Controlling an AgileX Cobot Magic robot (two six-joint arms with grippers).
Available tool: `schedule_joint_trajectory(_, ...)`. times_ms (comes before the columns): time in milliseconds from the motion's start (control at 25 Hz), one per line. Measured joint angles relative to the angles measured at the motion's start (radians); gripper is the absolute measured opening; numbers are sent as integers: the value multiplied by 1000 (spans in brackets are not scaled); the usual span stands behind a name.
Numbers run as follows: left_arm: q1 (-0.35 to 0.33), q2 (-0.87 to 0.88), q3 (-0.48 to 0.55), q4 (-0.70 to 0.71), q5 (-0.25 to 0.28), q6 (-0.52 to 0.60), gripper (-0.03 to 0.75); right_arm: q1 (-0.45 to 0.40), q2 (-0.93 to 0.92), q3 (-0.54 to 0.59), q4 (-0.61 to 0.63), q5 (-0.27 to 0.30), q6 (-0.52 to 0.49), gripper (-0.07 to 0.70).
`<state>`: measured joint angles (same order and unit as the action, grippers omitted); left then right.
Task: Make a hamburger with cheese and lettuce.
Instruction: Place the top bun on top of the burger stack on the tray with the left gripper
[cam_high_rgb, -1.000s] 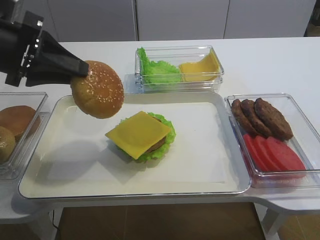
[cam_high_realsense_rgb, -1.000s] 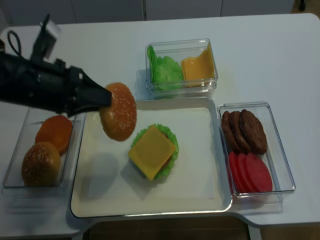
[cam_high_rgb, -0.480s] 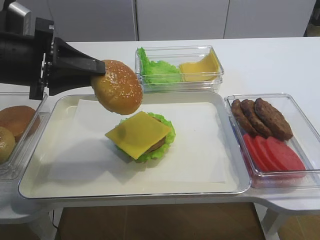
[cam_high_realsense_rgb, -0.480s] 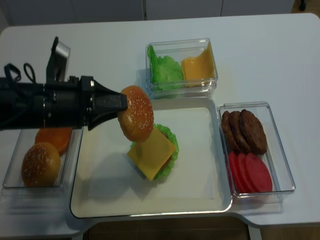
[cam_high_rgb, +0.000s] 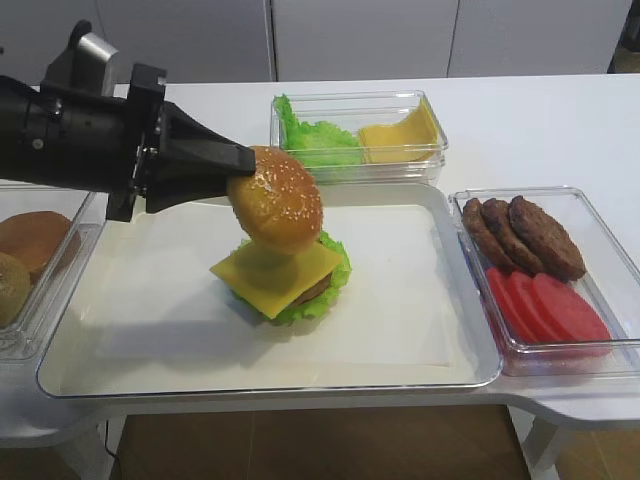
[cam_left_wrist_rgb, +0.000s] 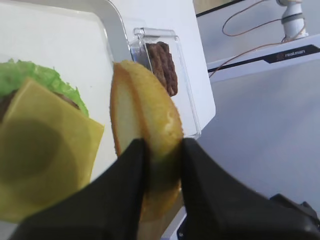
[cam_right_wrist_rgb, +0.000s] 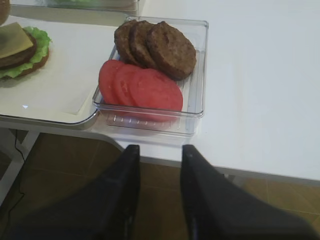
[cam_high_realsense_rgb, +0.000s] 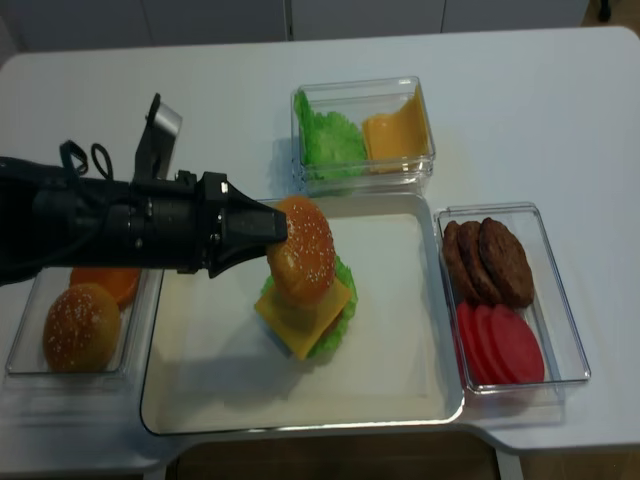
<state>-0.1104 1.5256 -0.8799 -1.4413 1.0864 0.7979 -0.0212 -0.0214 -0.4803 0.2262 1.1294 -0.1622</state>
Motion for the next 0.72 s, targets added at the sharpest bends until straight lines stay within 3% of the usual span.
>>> schedule_joint_trajectory(440, -30, 47, 1, -30, -4, -48, 179, 0, 0, 0, 0, 0, 0, 216)
schedule_joint_trajectory(720, -30, 68, 1, -28, -42, -51, 178, 0, 0, 0, 0, 0, 0, 216)
